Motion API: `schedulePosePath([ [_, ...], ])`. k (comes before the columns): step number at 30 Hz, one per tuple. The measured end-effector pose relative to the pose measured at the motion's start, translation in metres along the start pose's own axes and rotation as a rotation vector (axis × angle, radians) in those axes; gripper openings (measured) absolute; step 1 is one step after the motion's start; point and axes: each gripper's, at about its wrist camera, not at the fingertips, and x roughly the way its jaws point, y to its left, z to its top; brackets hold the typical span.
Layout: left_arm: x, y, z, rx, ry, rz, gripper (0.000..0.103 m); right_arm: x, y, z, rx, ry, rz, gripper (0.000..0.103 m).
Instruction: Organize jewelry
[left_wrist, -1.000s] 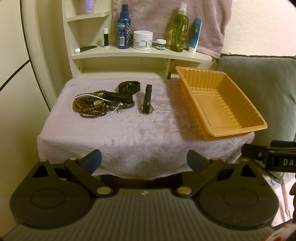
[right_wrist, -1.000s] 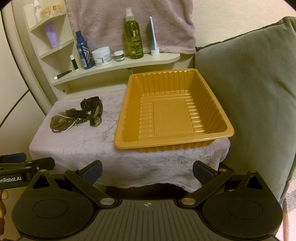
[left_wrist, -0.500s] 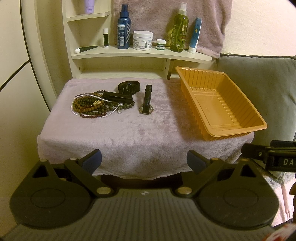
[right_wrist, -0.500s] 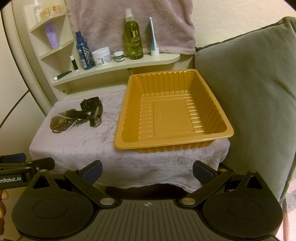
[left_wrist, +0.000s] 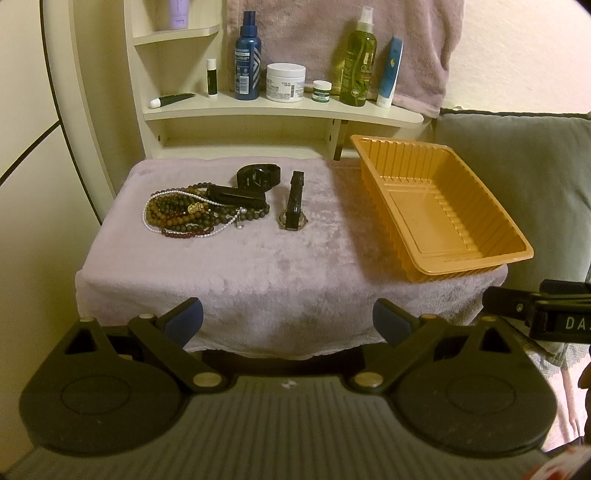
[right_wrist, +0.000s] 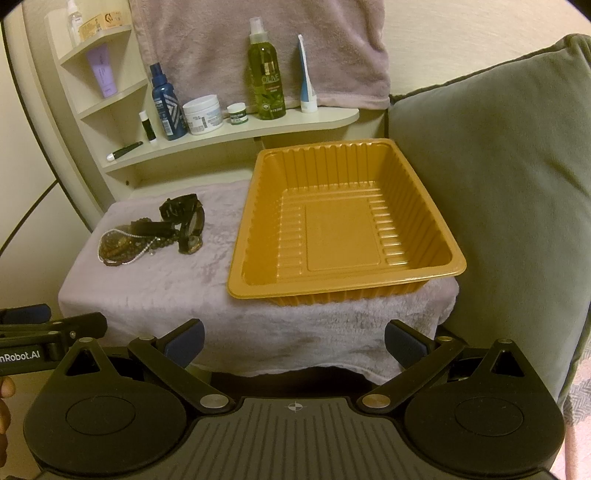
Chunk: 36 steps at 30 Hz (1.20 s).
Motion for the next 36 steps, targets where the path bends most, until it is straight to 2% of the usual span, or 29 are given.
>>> schedulePosePath([
  [11,0.003,0.008,0.002,-0.023,-0.01,-0.007,0.098,-0.005,-0.017,0.008,0.053,-0.04,-0.021,0.103],
  [22,0.022,0.027,0.011,-0.077,-0.024,-0.004,0.098,-0.007,-0.061,0.009,0.119,-0.204,-0.144,0.102],
  [26,0.032,0.029,0.016,-0.094,-0.026,-0.009,0.098,0.002,-0.08,0.01,0.121,-0.235,-0.182,0.102],
  [29,0.039,0.029,0.018,-0.092,-0.024,-0.009,0.098,0.009,-0.097,0.013,0.152,-0.256,-0.164,0.102],
  [30,0.042,0.028,0.019,-0.087,-0.021,-0.007,0.098,0.012,-0.101,0.013,0.164,-0.262,-0.164,0.101],
  [33,0.05,0.025,0.02,-0.079,-0.011,-0.003,0.098,0.028,-0.117,0.016,0.199,-0.259,-0.135,0.086],
  [35,0.056,0.023,0.022,-0.075,0.001,-0.003,0.098,0.038,-0.127,0.018,0.231,-0.249,-0.109,0.082],
  [36,0.059,0.021,0.022,-0.071,0.006,-0.004,0.098,0.043,-0.131,0.019,0.241,-0.247,-0.105,0.077],
])
